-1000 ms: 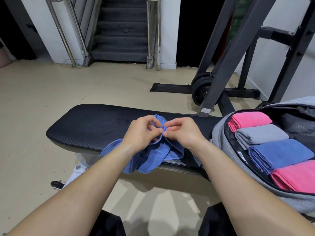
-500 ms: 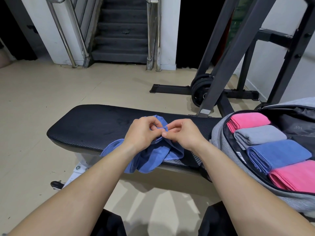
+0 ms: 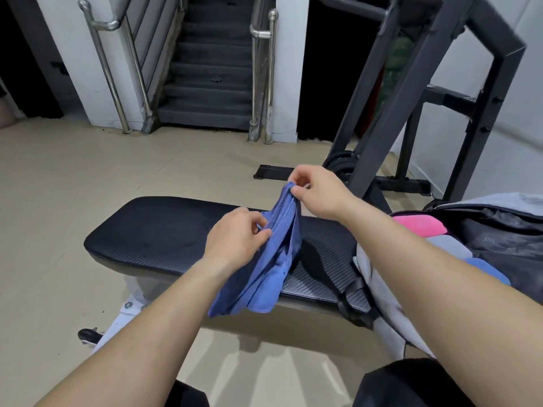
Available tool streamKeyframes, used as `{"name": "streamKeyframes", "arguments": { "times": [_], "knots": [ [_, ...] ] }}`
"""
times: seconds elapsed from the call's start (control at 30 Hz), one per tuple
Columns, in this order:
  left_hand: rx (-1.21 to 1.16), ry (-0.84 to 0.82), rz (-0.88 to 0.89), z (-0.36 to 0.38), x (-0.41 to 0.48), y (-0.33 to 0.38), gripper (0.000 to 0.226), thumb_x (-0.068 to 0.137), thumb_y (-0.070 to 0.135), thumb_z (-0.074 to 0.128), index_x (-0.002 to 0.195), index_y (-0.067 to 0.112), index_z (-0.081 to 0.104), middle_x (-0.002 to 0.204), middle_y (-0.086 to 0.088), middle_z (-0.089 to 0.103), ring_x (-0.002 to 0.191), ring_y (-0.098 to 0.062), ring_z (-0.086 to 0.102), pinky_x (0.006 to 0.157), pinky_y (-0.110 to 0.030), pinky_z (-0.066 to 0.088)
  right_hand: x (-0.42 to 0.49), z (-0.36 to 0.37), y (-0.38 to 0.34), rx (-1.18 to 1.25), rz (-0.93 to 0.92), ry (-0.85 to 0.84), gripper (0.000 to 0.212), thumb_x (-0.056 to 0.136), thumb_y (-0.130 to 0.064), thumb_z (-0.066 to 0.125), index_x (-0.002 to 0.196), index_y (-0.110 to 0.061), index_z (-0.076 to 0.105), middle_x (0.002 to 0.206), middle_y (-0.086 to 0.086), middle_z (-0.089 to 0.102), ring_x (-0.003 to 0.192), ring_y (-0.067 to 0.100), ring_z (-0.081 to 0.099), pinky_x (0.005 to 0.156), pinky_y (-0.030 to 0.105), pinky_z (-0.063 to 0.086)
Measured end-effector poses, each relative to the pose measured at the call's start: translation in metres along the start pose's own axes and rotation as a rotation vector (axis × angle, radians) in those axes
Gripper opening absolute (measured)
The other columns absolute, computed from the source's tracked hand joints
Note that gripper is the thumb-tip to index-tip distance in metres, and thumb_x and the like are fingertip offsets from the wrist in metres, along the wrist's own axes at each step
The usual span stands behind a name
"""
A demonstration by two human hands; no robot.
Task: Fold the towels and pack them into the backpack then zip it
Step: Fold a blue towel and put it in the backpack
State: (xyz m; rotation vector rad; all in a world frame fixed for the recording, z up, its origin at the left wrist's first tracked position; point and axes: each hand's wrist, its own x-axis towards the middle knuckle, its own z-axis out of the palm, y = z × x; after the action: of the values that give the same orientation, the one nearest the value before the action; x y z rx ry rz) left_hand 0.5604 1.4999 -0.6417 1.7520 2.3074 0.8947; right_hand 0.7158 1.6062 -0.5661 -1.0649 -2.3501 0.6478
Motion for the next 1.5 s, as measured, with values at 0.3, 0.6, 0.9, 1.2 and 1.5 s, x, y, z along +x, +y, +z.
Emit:
{"name": "streamKeyframes", "arguments": {
  "times": [0.3, 0.6, 0.9, 1.2, 1.5],
  "knots": [
    [-0.045, -0.129, 0.028, -0.018, -0.022, 0.005, 0.031, 0.089, 0.057, 0.057, 0.065, 0.038, 0.063, 0.069, 0.008, 0.060, 0.067, -0.012, 0.056, 0.057, -0.029, 0.042, 0.034, -0.062, -0.050, -0.070, -0.099, 0.173, 0.012, 0.097, -0.017, 0.053, 0.092, -0.024, 0.061, 0.091, -0.009, 0.064, 0.087, 0.013, 0.058, 0.076, 0.030, 0.044],
    [-0.132, -0.059, -0.174, -0.020, -0.009, -0.035, 0.044, 0.077, 0.056, 0.075, 0.098, 0.027, 0.050, 0.078, 0.007, 0.058, 0.070, -0.014, 0.057, 0.057, -0.032, 0.041, 0.020, -0.053, -0.032, 0.006, -0.104, 0.103, 0.018, 0.095, -0.014, 0.057, 0.085, -0.027, 0.065, 0.085, -0.011, 0.067, 0.081, 0.008, 0.060, 0.074, 0.028, 0.047],
    [-0.130, -0.417, -0.084, 0.010, -0.019, -0.026, 0.059, 0.059, 0.074, 0.073, 0.092, 0.030, 0.051, 0.088, 0.013, 0.063, 0.075, -0.009, 0.060, 0.070, -0.035, 0.048, 0.028, -0.049, -0.019, 0.075, -0.058, 0.172, 0.015, 0.095, -0.016, 0.058, 0.086, -0.024, 0.067, 0.092, 0.000, 0.073, 0.093, 0.021, 0.068, 0.087, 0.037, 0.052],
    [0.146, -0.338, 0.009, 0.022, -0.027, -0.033, 0.012, 0.085, 0.023, 0.052, 0.093, 0.027, 0.046, 0.100, 0.004, 0.060, 0.086, -0.026, 0.056, 0.068, -0.035, 0.044, 0.033, -0.045, 0.000, -0.017, 0.012, 0.263, 0.013, 0.099, -0.018, 0.053, 0.095, -0.021, 0.064, 0.090, -0.006, 0.065, 0.085, 0.014, 0.058, 0.063, 0.023, 0.039],
    [-0.119, -0.089, -0.055, -0.005, -0.025, -0.072, 0.013, 0.091, 0.021, 0.058, 0.088, 0.033, 0.064, 0.081, 0.013, 0.064, 0.076, -0.011, 0.059, 0.070, -0.031, 0.049, 0.015, -0.061, 0.048, -0.079, 0.194, 0.328, 0.011, 0.099, -0.016, 0.051, 0.095, -0.017, 0.061, 0.092, -0.001, 0.061, 0.088, 0.019, 0.054, 0.066, 0.028, 0.034]
  ]
}}
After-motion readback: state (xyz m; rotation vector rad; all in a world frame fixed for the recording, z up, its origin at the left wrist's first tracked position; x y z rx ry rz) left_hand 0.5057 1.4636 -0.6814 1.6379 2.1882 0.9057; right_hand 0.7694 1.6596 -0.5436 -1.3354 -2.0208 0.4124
